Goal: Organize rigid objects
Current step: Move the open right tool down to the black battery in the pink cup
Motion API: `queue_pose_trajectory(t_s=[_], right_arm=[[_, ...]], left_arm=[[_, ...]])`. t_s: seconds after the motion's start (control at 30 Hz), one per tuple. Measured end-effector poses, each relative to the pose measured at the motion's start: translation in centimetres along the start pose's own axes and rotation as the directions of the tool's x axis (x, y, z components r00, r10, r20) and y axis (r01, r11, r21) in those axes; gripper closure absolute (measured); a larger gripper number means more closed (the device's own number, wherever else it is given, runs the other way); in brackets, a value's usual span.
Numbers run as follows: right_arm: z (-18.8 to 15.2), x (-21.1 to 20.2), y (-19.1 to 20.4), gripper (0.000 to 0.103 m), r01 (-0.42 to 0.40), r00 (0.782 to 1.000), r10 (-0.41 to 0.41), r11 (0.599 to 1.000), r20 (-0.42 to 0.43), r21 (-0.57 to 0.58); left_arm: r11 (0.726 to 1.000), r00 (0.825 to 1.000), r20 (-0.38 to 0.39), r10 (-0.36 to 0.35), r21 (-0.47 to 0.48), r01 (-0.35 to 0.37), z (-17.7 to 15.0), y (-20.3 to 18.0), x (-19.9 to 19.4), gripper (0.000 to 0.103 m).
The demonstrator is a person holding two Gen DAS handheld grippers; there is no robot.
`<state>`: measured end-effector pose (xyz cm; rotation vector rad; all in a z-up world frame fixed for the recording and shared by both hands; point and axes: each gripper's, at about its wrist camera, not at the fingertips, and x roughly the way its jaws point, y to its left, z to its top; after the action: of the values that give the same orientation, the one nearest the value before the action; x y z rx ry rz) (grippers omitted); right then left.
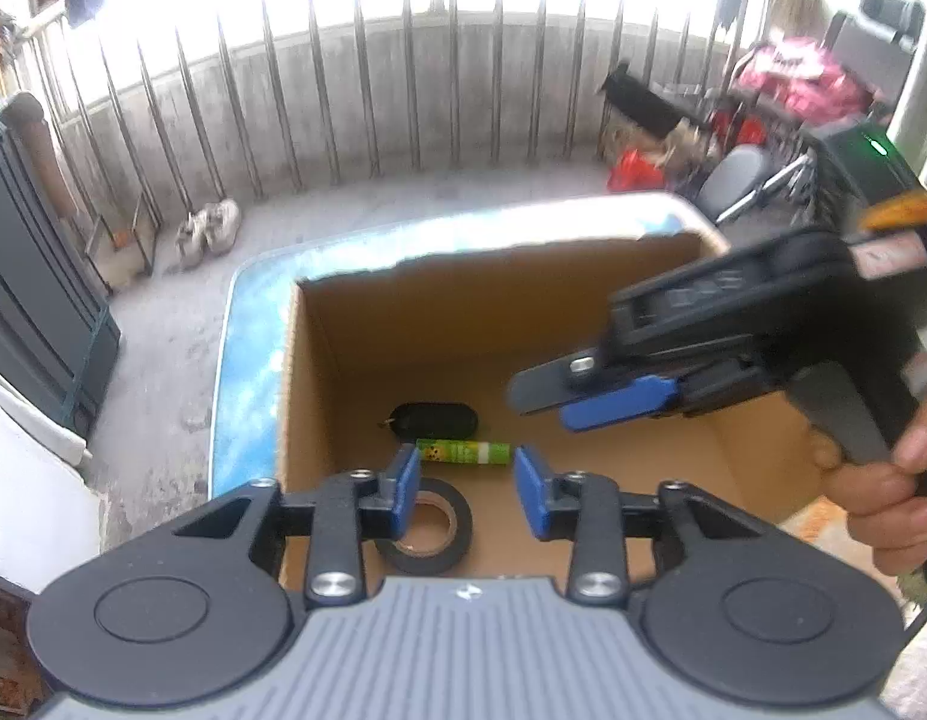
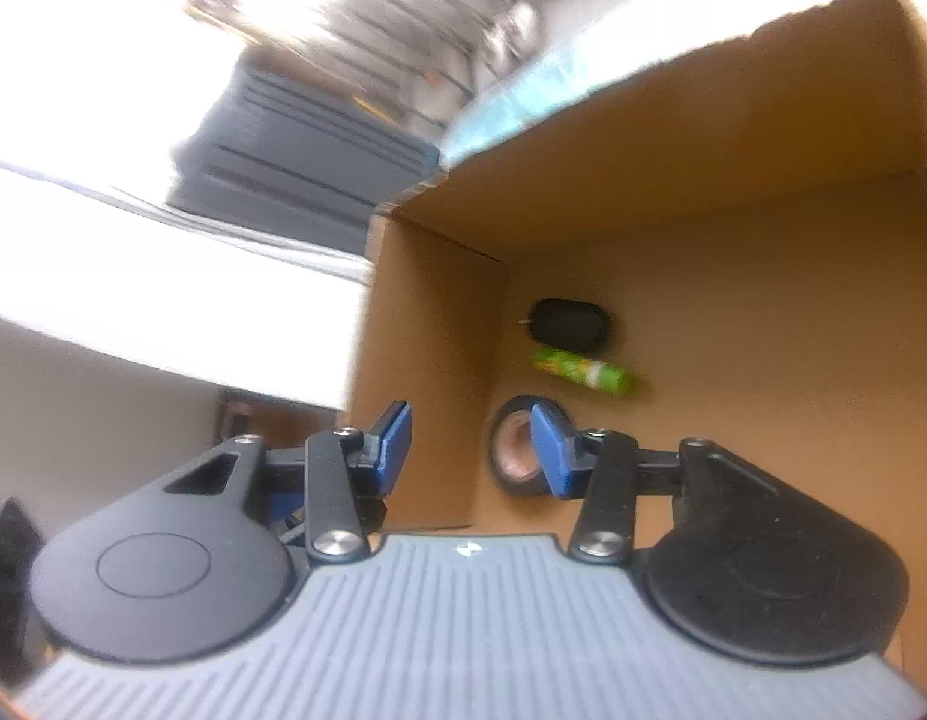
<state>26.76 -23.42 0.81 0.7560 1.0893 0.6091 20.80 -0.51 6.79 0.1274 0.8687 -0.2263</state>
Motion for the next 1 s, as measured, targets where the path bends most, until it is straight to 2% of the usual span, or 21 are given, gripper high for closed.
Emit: queue_pose_trajectory(t_s=[0.2,0.3,0.43,0.53,0.67,0.87,1.0], right_arm=[[-6.6,-6.8,1.2,0.056,-0.118,0.984,0.123,0.992,0.131,-0.038],[-10.5,-10.0,0.9,0.054,-0.132,0.970,0.146,0.987,0.192,-0.088],[-14.6,-11.6,0.5,0.052,-0.113,0.962,0.139,0.986,0.236,-0.121],[-17.0,-10.4,0.3,0.052,-0.083,0.965,0.110,0.989,0.238,-0.120],[-19.5,-6.1,0.1,0.052,-0.024,0.980,0.048,0.992,0.196,-0.125],[-21.2,-0.8,-0.5,0.053,0.003,0.995,0.005,0.997,0.104,-0.079],[-22.1,0.6,0.0,0.059,0.005,0.997,0.001,0.998,0.078,-0.070]], left_arm=[[0.999,0.991,0.129,-0.041,-0.030,0.045,-4.0,0.5,-6.7,0.056],[0.998,0.985,0.164,-0.053,-0.034,0.059,-6.6,0.7,-9.0,0.053],[0.999,0.985,0.168,-0.033,-0.036,0.040,-10.2,0.9,-10.2,0.051],[1.000,0.989,0.145,-0.003,-0.024,0.007,-12.8,1.0,-9.5,0.050],[1.000,0.996,0.083,0.022,-0.008,-0.021,-15.4,0.7,-7.7,0.050],[0.999,1.000,-0.015,-0.020,-0.041,0.020,-18.1,1.5,-4.8,0.050],[0.998,0.999,-0.015,-0.039,-0.044,0.038,-18.7,1.8,-4.6,0.050]])
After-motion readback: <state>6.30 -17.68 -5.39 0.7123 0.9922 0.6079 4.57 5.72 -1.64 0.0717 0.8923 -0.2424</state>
